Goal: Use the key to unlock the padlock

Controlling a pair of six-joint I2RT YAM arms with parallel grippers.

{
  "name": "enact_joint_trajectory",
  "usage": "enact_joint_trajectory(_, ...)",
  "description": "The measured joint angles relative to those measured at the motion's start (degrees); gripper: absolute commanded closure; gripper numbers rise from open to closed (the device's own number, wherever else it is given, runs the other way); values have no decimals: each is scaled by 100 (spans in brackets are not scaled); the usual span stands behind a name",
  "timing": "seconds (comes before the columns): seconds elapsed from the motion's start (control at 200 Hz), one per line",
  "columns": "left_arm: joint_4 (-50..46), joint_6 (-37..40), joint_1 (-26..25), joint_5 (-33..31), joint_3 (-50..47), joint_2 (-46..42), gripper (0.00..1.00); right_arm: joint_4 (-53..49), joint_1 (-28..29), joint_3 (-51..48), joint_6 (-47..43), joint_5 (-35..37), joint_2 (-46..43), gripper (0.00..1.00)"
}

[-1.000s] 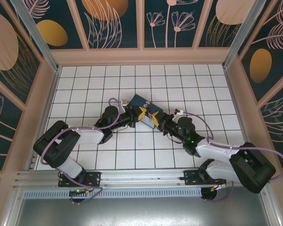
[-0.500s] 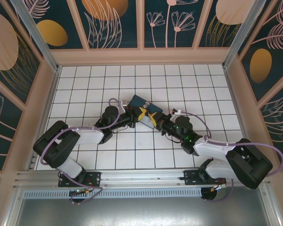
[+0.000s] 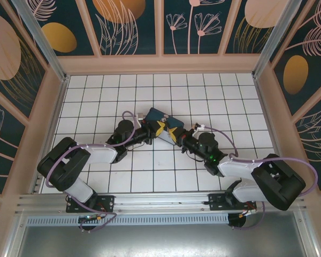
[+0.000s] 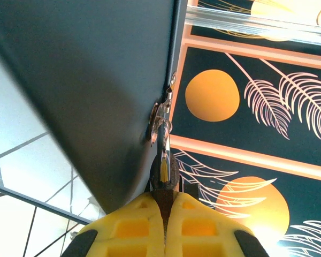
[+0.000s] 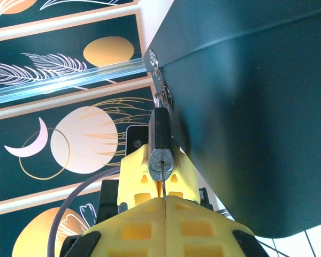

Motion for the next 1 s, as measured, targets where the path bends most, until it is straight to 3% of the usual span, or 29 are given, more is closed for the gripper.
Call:
enact_joint_trajectory(0.611,-210,190,-70,-20,120,-81,100,243,-70,37,63,101,162,100)
enact_joint_trajectory(0.731,-256,166,-72,-61,118,-83,100,216,-74,37,44,85,170,78)
enact_joint_trajectory(0.836,-319,166,-35,-24,81,-155,100,-138,-90,46,-120,98,-59,66)
enact_joint_trajectory(1.001,-557,234,136,-17,87,-352,100,-1506,-258,103,-831,184,-1003,58)
